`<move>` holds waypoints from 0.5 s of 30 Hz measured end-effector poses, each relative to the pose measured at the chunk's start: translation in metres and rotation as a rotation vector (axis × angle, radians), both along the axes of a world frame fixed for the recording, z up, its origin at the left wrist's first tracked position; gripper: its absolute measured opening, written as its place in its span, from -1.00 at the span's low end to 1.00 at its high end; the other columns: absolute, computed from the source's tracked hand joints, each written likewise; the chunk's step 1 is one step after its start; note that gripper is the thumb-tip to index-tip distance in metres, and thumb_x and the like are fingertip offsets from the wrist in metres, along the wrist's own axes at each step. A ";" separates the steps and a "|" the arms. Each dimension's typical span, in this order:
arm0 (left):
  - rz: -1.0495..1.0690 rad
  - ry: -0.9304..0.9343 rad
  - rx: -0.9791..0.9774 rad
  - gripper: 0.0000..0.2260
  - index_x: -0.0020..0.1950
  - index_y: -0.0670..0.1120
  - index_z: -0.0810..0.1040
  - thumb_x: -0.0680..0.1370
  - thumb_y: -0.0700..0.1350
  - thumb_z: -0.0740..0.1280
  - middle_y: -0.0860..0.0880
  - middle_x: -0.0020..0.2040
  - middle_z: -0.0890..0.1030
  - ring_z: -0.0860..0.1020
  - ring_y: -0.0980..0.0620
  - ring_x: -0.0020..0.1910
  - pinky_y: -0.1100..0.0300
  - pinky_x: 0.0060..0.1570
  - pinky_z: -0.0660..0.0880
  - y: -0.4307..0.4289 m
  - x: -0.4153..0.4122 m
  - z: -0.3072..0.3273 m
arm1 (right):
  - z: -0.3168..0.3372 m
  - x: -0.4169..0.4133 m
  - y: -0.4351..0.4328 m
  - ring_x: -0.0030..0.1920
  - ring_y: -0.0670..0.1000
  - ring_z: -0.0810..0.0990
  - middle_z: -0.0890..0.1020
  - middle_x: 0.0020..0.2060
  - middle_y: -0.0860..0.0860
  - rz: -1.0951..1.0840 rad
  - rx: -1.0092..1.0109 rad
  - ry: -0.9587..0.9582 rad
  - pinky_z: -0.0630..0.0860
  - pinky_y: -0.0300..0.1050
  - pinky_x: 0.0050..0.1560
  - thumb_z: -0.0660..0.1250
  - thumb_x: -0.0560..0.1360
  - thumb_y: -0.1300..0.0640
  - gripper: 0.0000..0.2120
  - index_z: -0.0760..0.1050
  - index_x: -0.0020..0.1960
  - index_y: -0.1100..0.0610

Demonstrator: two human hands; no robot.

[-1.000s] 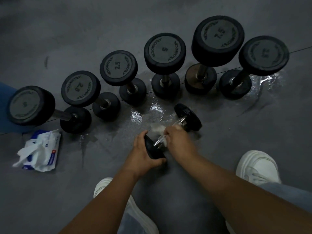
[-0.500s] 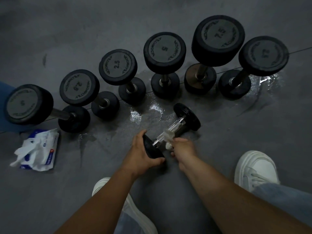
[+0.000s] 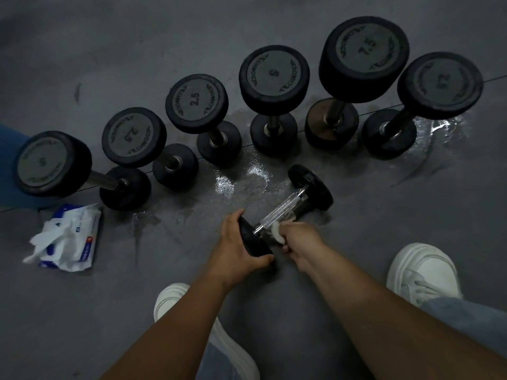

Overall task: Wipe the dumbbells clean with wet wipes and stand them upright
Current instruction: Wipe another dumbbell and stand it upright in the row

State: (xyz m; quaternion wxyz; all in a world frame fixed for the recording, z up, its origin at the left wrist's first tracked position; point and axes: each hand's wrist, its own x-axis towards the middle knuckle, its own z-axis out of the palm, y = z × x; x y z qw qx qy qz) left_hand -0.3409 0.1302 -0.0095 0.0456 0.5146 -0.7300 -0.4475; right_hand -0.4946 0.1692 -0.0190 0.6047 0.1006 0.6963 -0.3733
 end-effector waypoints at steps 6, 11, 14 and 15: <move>-0.009 0.000 0.011 0.03 0.51 0.01 0.16 0.18 0.07 0.66 0.08 0.32 0.25 0.33 0.14 0.30 0.36 0.28 0.24 0.001 0.001 0.001 | -0.003 -0.008 0.000 -0.49 -0.05 0.35 0.49 -0.43 0.06 -0.010 0.040 0.066 0.23 -0.33 -0.56 0.27 0.53 0.27 -0.83 0.49 -0.24 0.16; -0.002 -0.007 0.037 0.03 0.51 0.01 0.16 0.18 0.04 0.67 0.04 0.34 0.26 0.33 0.14 0.28 0.36 0.24 0.26 -0.004 0.001 0.001 | 0.013 -0.003 -0.009 -0.48 0.00 0.48 0.54 -0.43 0.06 0.190 -0.099 0.345 0.42 -0.23 -0.44 0.30 0.45 0.31 -0.79 0.46 -0.32 0.11; -0.011 -0.005 0.052 0.04 0.51 0.02 0.16 0.17 0.04 0.68 0.05 0.34 0.27 0.34 0.15 0.27 0.35 0.23 0.27 -0.009 0.002 0.000 | 0.024 0.002 -0.020 -0.22 0.05 0.61 0.62 -0.27 0.03 0.368 -0.327 0.711 0.53 -0.08 -0.16 0.36 0.45 0.22 -0.90 0.50 -0.20 0.07; -0.012 -0.009 0.055 0.05 0.51 0.03 0.15 0.17 0.05 0.68 0.05 0.34 0.27 0.34 0.15 0.27 0.34 0.23 0.28 -0.008 0.002 0.000 | 0.026 0.002 -0.023 -0.13 0.08 0.61 0.63 -0.15 0.06 0.510 -0.344 0.808 0.52 -0.07 -0.11 0.34 0.47 0.20 -0.96 0.53 -0.09 0.08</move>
